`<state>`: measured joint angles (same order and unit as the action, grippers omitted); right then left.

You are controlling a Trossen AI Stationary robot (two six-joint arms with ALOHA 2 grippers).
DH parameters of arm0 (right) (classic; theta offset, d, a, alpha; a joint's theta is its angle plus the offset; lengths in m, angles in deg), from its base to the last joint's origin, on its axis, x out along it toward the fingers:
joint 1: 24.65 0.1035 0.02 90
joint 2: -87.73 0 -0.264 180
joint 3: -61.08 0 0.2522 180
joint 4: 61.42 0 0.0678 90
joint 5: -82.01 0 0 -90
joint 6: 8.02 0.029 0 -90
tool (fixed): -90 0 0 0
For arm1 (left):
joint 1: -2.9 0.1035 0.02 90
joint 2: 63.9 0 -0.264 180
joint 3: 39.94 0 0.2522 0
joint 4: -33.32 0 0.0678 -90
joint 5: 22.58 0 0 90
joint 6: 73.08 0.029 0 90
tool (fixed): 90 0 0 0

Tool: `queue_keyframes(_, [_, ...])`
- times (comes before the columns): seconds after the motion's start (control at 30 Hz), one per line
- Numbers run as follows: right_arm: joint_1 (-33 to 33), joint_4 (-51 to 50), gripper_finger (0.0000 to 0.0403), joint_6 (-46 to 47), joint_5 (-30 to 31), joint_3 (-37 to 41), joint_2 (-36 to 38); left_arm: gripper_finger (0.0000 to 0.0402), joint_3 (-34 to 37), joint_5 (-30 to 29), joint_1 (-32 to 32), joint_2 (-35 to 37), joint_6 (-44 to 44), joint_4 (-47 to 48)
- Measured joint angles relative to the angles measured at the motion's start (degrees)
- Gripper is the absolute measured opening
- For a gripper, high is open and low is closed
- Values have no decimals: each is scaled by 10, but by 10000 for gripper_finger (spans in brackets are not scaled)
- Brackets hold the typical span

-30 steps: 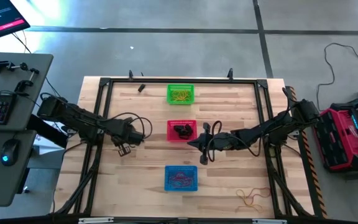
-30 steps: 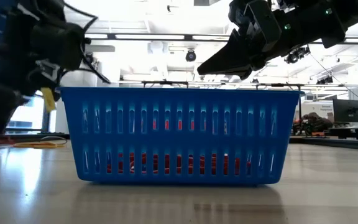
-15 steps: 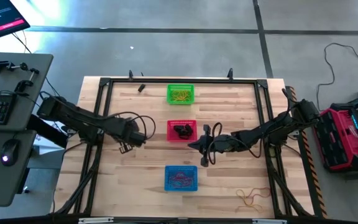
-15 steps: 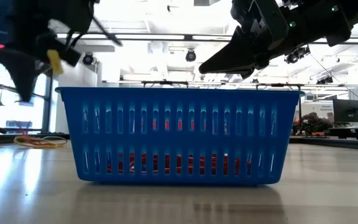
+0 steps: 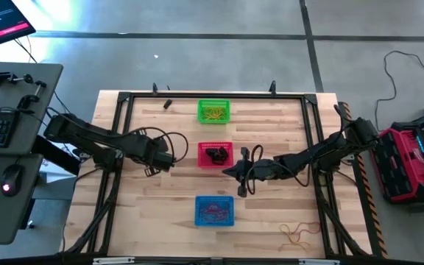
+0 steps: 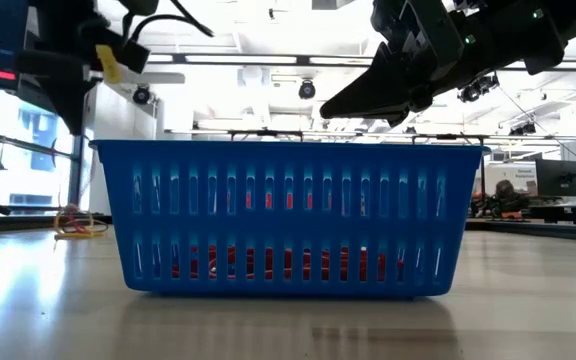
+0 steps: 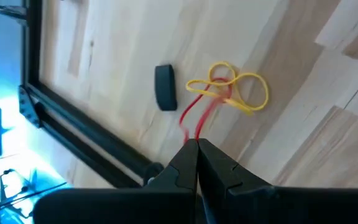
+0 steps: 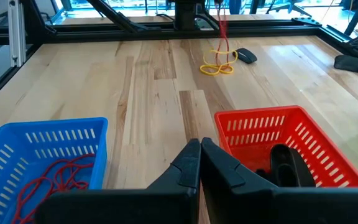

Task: Sort rubber bands into baskets
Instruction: Put the red rubber band into the blue bin

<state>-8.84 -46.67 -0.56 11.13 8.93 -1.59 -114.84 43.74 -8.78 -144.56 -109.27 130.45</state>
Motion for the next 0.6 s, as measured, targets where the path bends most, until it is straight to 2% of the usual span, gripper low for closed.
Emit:
queue_keyframes(0.37, [0, 0, 0, 0, 0, 0, 0, 0, -38, -9, -20, 0, -2, 65])
queue_keyframes(0.6, [0, 0, 0, 0, 0, 0, 0, 0, -74, -9, -41, 0, 19, 66])
